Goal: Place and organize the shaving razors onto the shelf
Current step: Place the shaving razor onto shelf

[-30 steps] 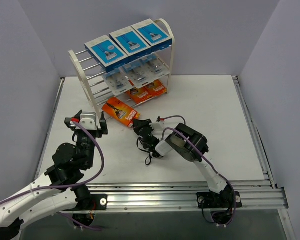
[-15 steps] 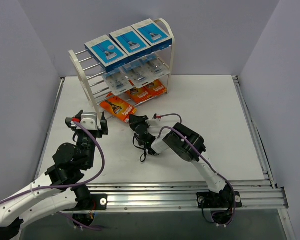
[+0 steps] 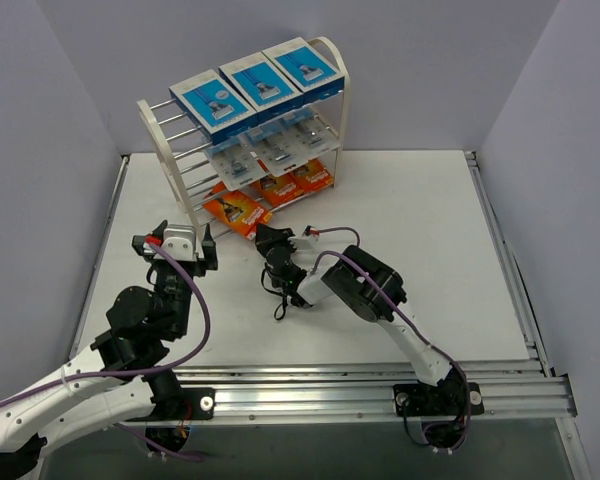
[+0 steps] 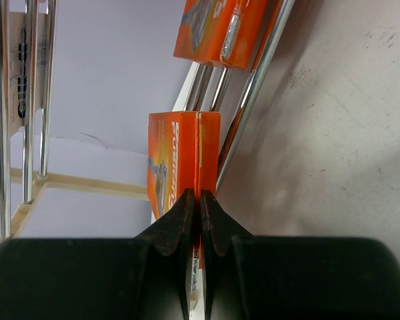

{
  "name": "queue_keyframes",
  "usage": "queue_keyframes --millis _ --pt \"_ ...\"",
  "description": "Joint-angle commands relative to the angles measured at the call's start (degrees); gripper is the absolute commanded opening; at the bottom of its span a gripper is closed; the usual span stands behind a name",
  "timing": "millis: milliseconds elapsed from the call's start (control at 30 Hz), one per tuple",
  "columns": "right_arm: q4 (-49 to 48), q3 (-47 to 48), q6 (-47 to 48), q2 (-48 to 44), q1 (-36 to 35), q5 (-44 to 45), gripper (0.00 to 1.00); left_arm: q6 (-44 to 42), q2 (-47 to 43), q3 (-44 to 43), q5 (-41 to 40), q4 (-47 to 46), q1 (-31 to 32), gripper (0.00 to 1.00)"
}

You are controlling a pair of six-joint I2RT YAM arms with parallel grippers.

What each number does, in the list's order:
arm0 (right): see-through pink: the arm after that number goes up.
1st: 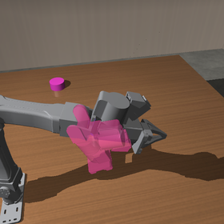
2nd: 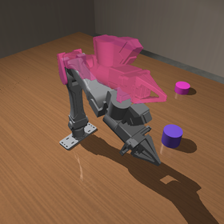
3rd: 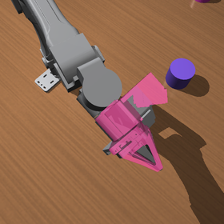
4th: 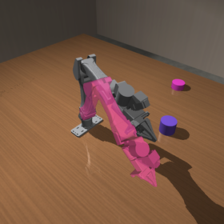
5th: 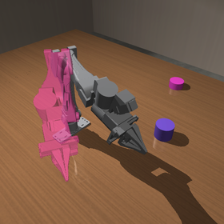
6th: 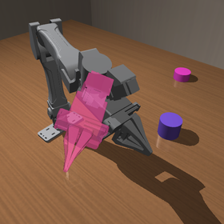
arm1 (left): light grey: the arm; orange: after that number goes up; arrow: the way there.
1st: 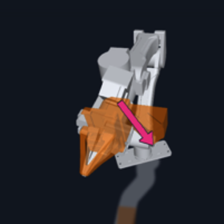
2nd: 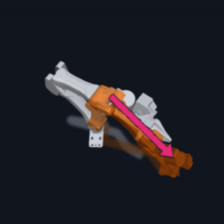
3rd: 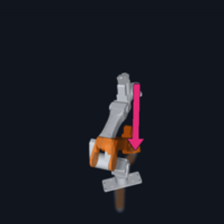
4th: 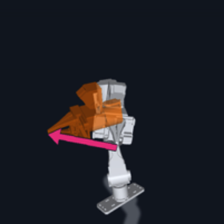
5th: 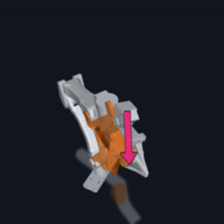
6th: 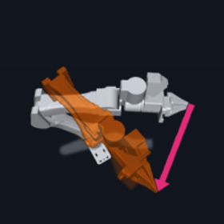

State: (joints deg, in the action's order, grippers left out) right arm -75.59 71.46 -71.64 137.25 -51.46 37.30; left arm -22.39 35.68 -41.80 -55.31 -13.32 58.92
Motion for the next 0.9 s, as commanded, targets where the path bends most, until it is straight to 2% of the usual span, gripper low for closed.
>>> queue_keyframes --millis 0,867 --pt "-31.8 2.6 -0.1 0.7 -0.4 5.0 0.0 -0.5 0.2 -0.1 -0.1 -2.2 0.5 0.82" --pt "-27.4 9.4 0.2 3.9 -0.7 11.4 0.0 0.5 0.9 0.1 0.6 -2.0 0.6 0.82"
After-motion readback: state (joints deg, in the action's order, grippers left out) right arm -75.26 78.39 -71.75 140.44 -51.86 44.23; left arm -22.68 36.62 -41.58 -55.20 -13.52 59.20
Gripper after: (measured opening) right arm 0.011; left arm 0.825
